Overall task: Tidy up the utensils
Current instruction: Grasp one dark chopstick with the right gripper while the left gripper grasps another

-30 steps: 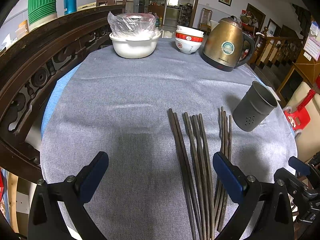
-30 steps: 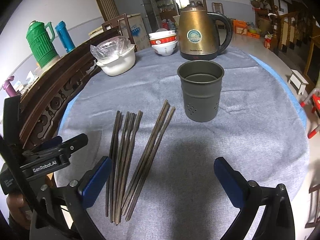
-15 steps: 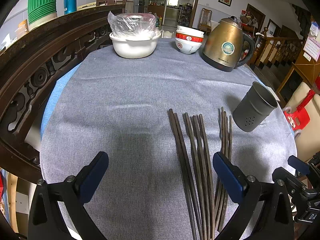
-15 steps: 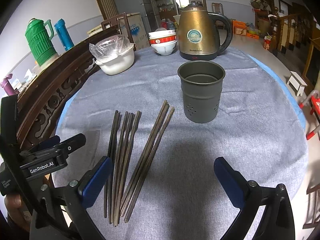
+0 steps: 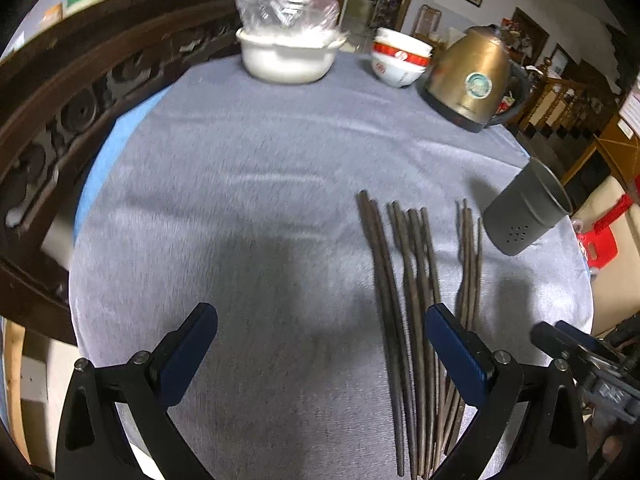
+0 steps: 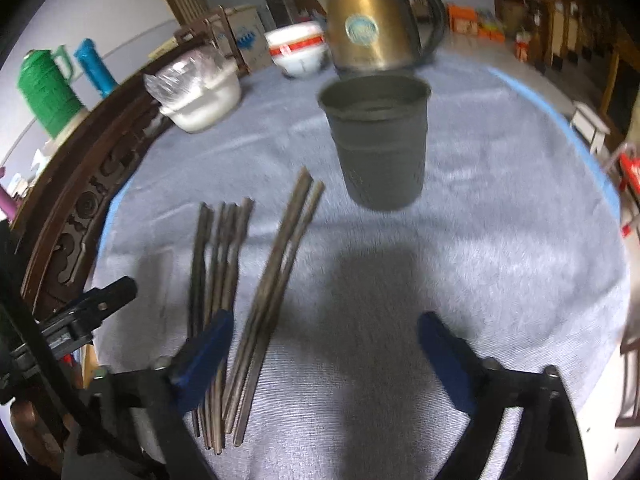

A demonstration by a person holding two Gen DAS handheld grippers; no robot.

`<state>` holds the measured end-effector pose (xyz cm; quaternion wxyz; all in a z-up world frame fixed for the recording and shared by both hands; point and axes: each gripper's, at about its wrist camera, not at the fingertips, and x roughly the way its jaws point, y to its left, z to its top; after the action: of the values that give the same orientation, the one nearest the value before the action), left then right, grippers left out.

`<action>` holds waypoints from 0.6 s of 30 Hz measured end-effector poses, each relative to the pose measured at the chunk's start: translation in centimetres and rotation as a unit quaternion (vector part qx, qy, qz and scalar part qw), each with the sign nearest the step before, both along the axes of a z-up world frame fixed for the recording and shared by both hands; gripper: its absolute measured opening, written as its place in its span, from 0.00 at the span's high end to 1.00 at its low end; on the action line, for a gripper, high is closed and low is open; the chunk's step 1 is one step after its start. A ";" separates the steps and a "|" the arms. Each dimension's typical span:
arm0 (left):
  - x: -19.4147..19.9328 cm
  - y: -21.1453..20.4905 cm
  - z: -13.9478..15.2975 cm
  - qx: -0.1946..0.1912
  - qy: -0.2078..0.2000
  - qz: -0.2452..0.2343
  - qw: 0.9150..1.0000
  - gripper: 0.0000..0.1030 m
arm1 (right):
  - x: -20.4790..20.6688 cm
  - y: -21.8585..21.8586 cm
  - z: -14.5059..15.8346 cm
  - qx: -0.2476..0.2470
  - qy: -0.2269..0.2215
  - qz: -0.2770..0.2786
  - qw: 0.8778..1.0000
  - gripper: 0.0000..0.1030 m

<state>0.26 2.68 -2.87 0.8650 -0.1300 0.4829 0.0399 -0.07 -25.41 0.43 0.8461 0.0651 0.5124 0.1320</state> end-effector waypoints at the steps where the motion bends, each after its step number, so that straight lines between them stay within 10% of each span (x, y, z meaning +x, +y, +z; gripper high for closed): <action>1: 0.0 0.2 -0.2 -0.004 0.003 0.002 1.000 0.00 | 0.2 0.2 -0.3 -0.001 0.006 0.000 1.000 0.22; 8: 0.1 1.1 -1.2 -0.015 0.012 0.008 1.000 0.00 | 3.6 2.7 -2.2 0.003 0.056 0.010 0.998 0.35; 12: 0.4 1.5 -1.8 -0.027 0.020 0.010 0.999 0.00 | 5.4 3.3 -3.9 0.007 0.101 -0.005 0.995 0.63; 18: 1.0 1.7 -2.6 -0.043 0.029 0.003 0.999 0.00 | 6.3 2.8 -3.9 0.018 0.118 -0.027 0.993 0.65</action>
<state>1.27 4.35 -5.50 0.8442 -0.1670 0.5087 0.0253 6.24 -22.58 -3.52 0.7819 0.1094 0.6039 0.1099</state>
